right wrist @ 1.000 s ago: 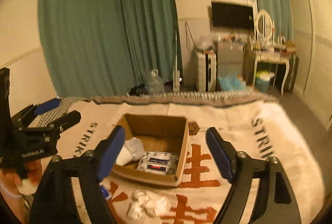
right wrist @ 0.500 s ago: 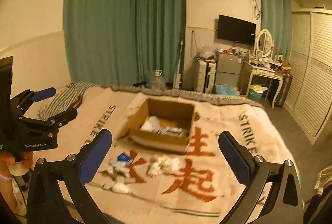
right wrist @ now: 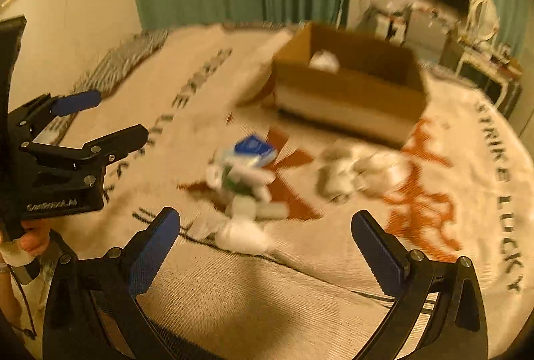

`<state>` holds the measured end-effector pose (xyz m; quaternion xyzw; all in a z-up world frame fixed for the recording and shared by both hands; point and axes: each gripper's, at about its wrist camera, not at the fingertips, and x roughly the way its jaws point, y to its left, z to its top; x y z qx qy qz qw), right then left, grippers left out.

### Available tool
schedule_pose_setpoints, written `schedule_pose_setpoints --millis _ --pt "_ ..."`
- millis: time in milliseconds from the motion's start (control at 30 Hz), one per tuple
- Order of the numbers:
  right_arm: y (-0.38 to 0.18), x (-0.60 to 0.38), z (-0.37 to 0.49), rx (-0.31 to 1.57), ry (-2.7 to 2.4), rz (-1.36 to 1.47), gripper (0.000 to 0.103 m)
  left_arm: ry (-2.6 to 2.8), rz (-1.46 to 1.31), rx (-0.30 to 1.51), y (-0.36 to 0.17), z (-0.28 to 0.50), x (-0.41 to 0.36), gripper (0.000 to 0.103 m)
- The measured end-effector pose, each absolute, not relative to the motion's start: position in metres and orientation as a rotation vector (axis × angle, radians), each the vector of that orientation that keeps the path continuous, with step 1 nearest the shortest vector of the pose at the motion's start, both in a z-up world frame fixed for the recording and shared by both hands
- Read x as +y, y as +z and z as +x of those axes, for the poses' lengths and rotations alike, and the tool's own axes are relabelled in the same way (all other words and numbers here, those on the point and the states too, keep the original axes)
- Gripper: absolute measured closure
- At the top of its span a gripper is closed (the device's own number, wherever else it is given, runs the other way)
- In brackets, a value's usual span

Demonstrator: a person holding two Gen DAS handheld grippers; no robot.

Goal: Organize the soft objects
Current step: 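Grasp the white plush toy with the left gripper while the right grasps white socks, then carry the plush toy and socks into the box and release both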

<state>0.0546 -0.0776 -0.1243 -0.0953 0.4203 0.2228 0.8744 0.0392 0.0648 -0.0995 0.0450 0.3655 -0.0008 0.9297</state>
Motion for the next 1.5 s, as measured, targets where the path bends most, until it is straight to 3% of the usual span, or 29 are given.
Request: schedule_pose_setpoints --millis 167,333,400,933,967,1000,1133,1200,1300,1500 --pt "-0.162 -0.062 0.072 0.979 0.509 -0.231 0.02 -0.007 0.053 0.804 -0.123 0.048 0.07 0.008" --pt "-0.185 -0.059 0.082 1.063 0.583 -0.202 0.06 -0.019 0.061 0.807 -0.13 0.051 0.067 0.008" --pt "-0.182 -0.062 0.08 1.053 0.593 -0.197 0.065 -0.024 0.063 0.819 -0.133 0.054 0.065 0.008" --pt "-0.119 -0.148 0.085 0.874 0.417 -0.122 0.067 -0.102 0.011 0.925 -0.15 0.1 0.019 0.01" --pt "-0.119 -0.152 0.085 0.871 0.413 -0.119 0.067 -0.098 0.017 0.934 -0.153 0.102 0.017 0.013" --pt "-0.119 -0.154 0.086 0.869 0.41 -0.115 0.067 -0.104 0.022 0.947 -0.157 0.105 0.015 0.025" --pt "-0.122 -0.159 0.089 0.871 0.408 -0.101 0.067 -0.156 -0.003 0.989 -0.166 0.11 0.011 0.041" --pt "-0.122 -0.162 0.09 0.872 0.408 -0.097 0.067 -0.189 -0.017 0.987 -0.164 0.108 0.011 0.057" --pt "-0.123 -0.163 0.089 0.87 0.408 -0.095 0.067 -0.202 -0.024 0.982 -0.159 0.106 0.009 0.07" --pt "-0.113 -0.167 0.078 0.843 0.399 -0.095 0.067 -0.203 -0.047 0.938 -0.14 0.093 0.012 0.072"
